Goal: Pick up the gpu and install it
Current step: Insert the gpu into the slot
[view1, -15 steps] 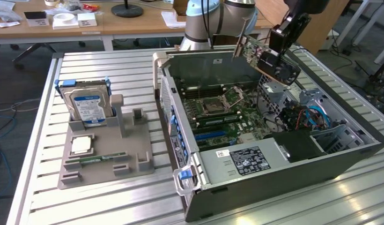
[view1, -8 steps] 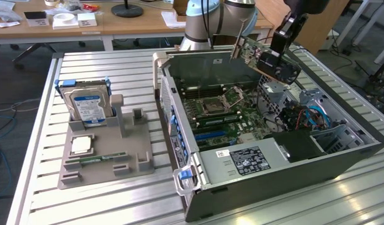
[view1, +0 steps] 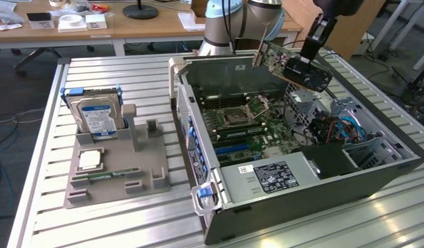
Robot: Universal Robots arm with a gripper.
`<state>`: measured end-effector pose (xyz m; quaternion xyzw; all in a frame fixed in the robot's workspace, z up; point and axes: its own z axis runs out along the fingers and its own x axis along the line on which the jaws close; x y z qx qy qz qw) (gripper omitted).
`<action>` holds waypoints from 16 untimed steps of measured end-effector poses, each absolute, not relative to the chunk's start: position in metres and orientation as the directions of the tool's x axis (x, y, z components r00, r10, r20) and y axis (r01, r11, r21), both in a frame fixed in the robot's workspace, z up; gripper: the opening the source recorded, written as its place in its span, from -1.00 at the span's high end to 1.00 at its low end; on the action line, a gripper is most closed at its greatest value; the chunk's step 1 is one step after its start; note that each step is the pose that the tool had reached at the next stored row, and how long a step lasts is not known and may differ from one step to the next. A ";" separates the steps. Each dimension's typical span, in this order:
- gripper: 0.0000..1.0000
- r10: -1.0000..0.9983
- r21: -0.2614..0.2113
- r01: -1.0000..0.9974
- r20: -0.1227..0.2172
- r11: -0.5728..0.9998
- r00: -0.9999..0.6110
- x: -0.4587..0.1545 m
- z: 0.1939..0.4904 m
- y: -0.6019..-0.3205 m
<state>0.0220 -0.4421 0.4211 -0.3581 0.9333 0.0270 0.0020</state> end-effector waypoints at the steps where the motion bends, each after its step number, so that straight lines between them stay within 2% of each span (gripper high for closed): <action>1: 0.46 -0.678 0.049 -0.679 -0.023 0.733 -0.734 0.022 0.421 -0.442; 16: 0.46 -0.811 0.049 -0.811 -0.023 0.583 -0.584 0.022 0.421 -0.442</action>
